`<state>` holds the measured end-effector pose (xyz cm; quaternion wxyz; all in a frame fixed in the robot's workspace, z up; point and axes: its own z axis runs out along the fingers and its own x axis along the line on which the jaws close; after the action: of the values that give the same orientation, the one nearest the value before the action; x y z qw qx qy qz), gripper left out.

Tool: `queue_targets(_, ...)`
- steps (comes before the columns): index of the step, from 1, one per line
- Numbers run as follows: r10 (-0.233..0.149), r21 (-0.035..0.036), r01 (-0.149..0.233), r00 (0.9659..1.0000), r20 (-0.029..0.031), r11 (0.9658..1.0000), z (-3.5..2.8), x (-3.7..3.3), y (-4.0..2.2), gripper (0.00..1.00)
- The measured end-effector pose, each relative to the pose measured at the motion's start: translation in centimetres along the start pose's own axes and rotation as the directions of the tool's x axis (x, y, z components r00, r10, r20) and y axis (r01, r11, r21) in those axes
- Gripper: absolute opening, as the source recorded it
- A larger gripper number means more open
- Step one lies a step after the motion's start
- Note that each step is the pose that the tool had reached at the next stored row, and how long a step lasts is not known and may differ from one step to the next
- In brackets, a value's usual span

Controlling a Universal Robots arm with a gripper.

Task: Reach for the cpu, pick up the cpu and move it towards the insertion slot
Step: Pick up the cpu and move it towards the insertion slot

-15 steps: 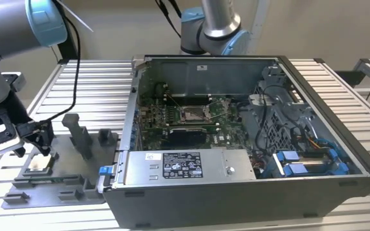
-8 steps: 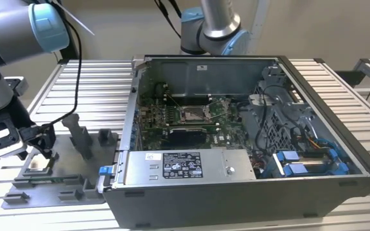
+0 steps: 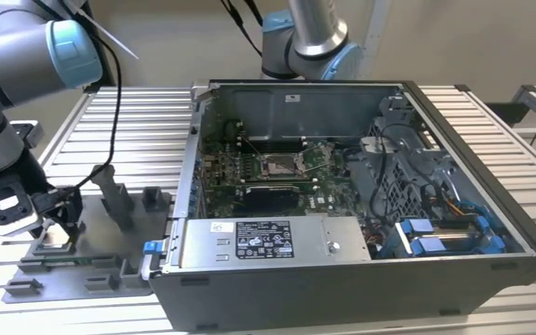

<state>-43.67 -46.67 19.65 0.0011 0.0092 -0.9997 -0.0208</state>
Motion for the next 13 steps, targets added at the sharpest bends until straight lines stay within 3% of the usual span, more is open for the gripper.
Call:
queue_targets(6,0.0,0.0,0.0,1.0,0.0,1.0,0.93,0.01,-0.03,1.0)
queue_targets(13,0.0,0.0,0.0,1.0,0.0,1.0,1.24,0.05,-0.04,1.0)
